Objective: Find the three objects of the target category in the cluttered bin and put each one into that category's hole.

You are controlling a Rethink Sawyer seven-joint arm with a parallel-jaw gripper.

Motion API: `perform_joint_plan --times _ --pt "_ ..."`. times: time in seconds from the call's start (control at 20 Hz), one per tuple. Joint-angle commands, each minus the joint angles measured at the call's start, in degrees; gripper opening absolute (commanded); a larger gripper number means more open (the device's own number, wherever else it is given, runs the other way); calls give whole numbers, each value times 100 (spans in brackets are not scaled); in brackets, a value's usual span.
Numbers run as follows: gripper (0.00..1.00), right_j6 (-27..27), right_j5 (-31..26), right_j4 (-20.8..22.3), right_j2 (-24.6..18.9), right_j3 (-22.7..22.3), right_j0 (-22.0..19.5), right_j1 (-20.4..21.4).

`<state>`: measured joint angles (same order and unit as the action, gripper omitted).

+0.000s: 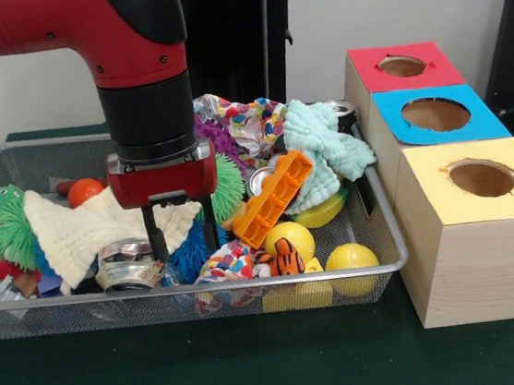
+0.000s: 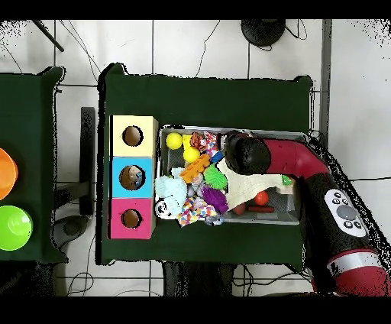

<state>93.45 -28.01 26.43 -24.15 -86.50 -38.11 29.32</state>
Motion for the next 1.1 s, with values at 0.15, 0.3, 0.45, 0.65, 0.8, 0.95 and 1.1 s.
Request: perform_joint_plan --times 0.15,0.3,0.45,0.65,0.8,0.95,1.1 --pt "100 -732 -181 483 -226 -485 -87 -157" --pt "100 -765 -152 499 -243 -440 -114 -240" --pt "100 -828 -164 515 -259 -342 -138 -351" --pt "100 -822 -149 556 -292 -308 -156 -408" --pt "100 -748 -129 594 -310 -268 -128 -461" --pt "100 -753 -164 615 -346 -219 -141 -502" --pt "100 -864 -280 603 -401 -123 -190 -528"
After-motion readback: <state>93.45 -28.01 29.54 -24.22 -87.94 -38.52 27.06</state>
